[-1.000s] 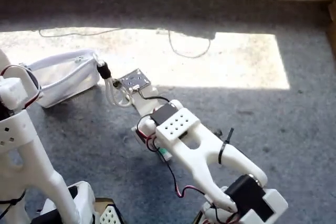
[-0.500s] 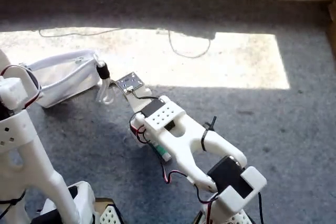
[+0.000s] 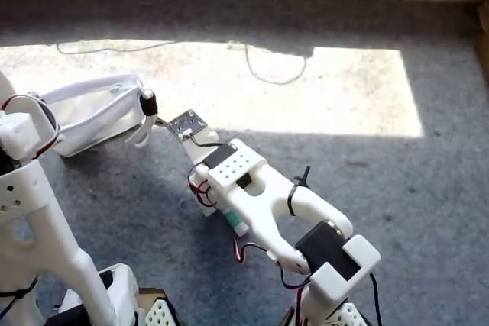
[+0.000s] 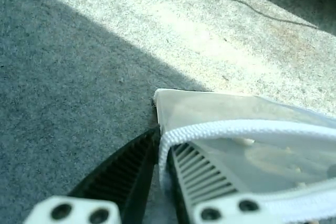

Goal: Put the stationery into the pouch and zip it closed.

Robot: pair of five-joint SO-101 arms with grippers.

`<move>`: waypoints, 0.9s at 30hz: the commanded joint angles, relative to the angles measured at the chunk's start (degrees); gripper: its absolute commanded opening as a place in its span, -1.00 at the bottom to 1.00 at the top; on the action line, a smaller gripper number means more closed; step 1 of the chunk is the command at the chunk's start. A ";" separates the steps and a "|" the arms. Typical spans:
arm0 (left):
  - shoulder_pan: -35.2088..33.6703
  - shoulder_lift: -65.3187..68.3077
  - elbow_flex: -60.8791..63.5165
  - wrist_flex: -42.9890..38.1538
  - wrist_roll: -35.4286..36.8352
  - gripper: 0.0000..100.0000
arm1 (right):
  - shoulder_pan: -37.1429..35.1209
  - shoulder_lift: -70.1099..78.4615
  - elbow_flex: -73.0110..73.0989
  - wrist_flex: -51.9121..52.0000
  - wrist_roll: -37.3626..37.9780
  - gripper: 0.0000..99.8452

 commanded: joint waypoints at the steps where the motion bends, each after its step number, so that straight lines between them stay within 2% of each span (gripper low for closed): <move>1: -0.57 -0.84 -0.92 0.09 0.44 -0.99 | -0.48 -0.40 -2.42 -0.66 1.32 -0.99; 6: -0.48 -0.84 -0.92 -0.09 0.53 -0.99 | -0.48 -1.27 -2.86 5.05 1.23 -0.98; 10: -0.31 -0.84 -1.01 -0.26 0.62 -0.99 | 1.19 -8.40 -2.51 6.64 1.23 -0.98; 18: 4.88 -0.84 -1.45 -0.35 2.55 -0.99 | 6.46 -23.60 -0.04 6.73 1.14 -0.98; 27: 12.18 -0.75 -1.10 -1.76 2.73 -0.99 | 11.91 -33.98 1.10 6.90 1.14 -0.98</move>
